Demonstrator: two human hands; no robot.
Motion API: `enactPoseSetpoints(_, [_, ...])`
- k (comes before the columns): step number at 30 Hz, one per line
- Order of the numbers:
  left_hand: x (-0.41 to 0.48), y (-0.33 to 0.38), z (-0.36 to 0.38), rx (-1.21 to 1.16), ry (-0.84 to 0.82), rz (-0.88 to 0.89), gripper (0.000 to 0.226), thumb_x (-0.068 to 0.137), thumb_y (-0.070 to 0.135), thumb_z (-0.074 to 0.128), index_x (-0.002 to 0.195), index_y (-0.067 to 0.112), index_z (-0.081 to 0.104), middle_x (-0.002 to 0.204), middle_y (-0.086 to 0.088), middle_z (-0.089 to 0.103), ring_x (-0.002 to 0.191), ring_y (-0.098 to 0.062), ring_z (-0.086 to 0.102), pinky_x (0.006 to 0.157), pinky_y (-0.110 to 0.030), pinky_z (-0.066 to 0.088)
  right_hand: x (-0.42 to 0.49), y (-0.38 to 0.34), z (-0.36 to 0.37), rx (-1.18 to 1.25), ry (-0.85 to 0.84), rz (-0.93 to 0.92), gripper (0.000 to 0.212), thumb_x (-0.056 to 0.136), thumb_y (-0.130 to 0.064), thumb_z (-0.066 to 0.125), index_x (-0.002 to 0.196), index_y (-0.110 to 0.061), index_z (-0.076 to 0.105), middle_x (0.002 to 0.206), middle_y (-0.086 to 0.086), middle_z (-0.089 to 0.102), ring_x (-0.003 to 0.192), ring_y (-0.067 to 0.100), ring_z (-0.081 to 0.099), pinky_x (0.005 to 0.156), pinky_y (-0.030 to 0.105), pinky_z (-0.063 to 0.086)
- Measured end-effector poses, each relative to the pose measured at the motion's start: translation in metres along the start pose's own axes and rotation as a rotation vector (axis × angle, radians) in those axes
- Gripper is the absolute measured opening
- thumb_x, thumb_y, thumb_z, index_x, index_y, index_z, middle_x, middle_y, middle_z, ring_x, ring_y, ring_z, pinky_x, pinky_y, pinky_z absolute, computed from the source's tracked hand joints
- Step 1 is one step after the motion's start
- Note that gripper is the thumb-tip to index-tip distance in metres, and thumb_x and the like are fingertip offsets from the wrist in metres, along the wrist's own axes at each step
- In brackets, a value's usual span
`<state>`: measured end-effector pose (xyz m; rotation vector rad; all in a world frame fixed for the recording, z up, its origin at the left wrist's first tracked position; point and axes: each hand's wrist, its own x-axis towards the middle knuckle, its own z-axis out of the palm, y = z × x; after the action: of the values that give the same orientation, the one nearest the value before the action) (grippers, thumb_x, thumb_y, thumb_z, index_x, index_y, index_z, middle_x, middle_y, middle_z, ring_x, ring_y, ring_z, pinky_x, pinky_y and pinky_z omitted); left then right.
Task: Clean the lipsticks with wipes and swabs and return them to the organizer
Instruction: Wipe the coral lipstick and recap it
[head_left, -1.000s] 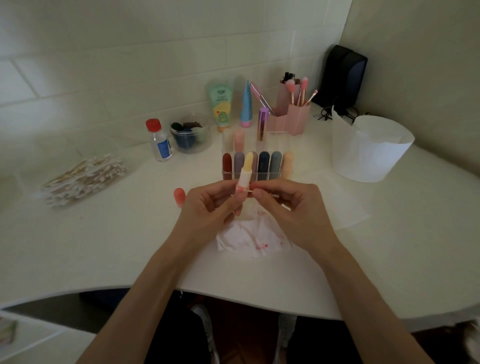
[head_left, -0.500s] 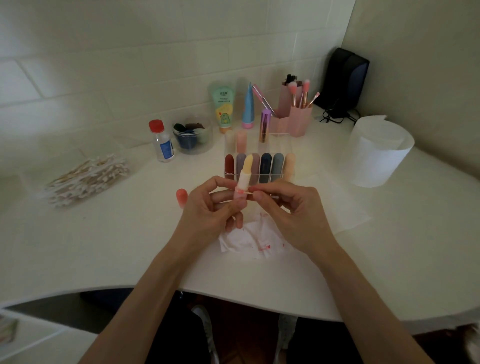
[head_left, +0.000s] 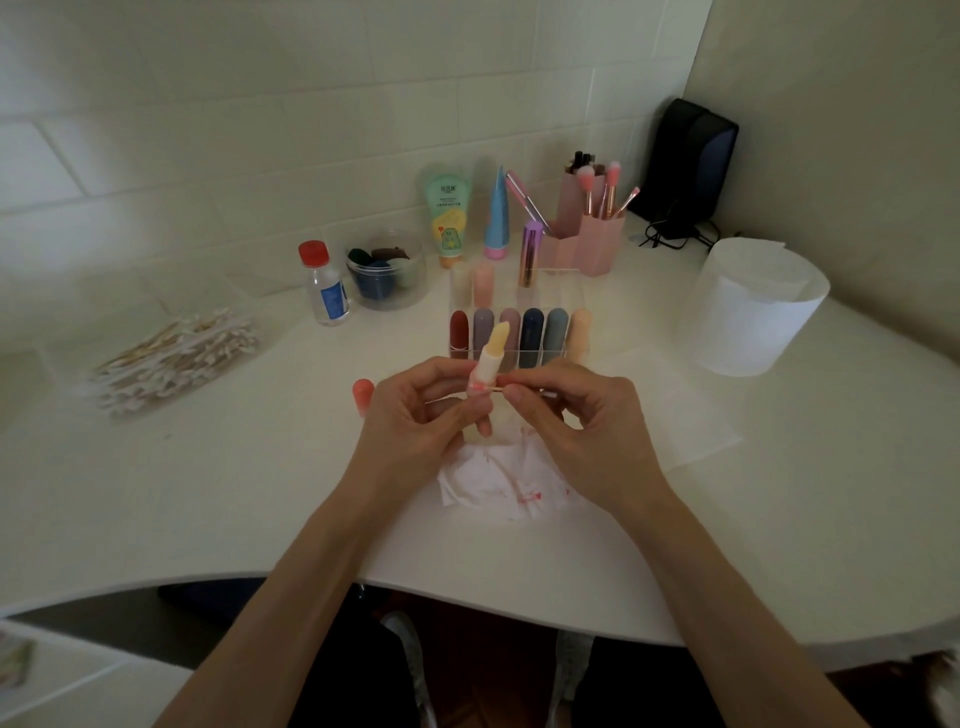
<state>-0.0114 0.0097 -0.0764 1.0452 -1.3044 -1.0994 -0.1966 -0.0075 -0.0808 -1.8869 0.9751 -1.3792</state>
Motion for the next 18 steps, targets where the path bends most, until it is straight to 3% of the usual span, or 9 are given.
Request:
enactPoseSetpoints(3, [-0.0001,0.0011,0.0005,0.03,-0.023,0.02,0.029,0.092,0.018,0.067,0.12,0.01,0.07,0.092,-0.013,0.074,0.072,-0.02,0.069,0.06,-0.037,0.047,0.0,0.0007,-0.0003,-0.024,0.007,-0.012,0.019,0.094,-0.011,0.072,0.11,-0.018,0.077,0.092,-0.001,0.075,0.08,0.022,0.067,0.073,0.043,0.054])
enactPoseSetpoints(7, [-0.0016,0.0049,0.0025,0.073,-0.11,0.052,0.032,0.097,0.024,0.055,0.123,0.011,0.067,0.074,0.003,0.069,0.059,-0.016,0.062,0.058,-0.03,0.048,0.0,-0.0009,-0.0006,-0.02,0.018,-0.037,0.019,0.095,-0.016,0.07,0.111,-0.022,0.076,0.096,-0.007,0.076,0.082,0.021,0.068,0.072,0.043,0.055])
enactPoseSetpoints(10, [-0.0017,0.0037,0.0013,0.048,-0.145,0.05,0.035,0.101,0.021,0.049,0.13,0.008,0.064,0.069,-0.002,0.061,0.058,-0.019,0.054,0.057,-0.03,0.045,0.0004,-0.0013,0.0,-0.019,0.019,-0.044,0.017,0.094,-0.021,0.069,0.11,-0.023,0.075,0.098,-0.014,0.075,0.081,0.02,0.067,0.071,0.042,0.054])
enactPoseSetpoints(13, [-0.0017,0.0019,0.0032,0.051,-0.138,0.036,0.039,0.097,0.025,0.056,0.135,0.015,0.063,0.067,-0.004,0.058,0.058,-0.021,0.047,0.056,-0.029,0.042,0.0002,0.0005,-0.0004,-0.031,0.023,-0.051,0.016,0.095,-0.02,0.069,0.11,-0.022,0.076,0.095,-0.009,0.075,0.078,0.021,0.066,0.069,0.042,0.054])
enactPoseSetpoints(16, [-0.0018,0.0016,0.0039,0.009,-0.103,0.046,0.036,0.091,0.02,0.066,0.127,0.016,0.068,0.068,-0.017,0.054,0.057,-0.023,0.044,0.054,-0.027,0.039,-0.0013,0.0003,0.0018,-0.022,0.01,-0.05,0.017,0.095,-0.013,0.07,0.11,-0.019,0.076,0.094,-0.004,0.075,0.077,0.022,0.066,0.068,0.042,0.053])
enactPoseSetpoints(18, [-0.0015,0.0017,0.0025,-0.002,-0.07,0.057,0.038,0.089,0.015,0.068,0.127,0.012,0.066,0.076,-0.007,0.066,0.053,-0.017,0.051,0.053,-0.023,0.043,-0.0017,-0.0005,0.0043,-0.027,0.003,-0.05,0.017,0.095,-0.013,0.07,0.11,-0.017,0.077,0.095,-0.003,0.076,0.078,0.022,0.066,0.068,0.041,0.053])
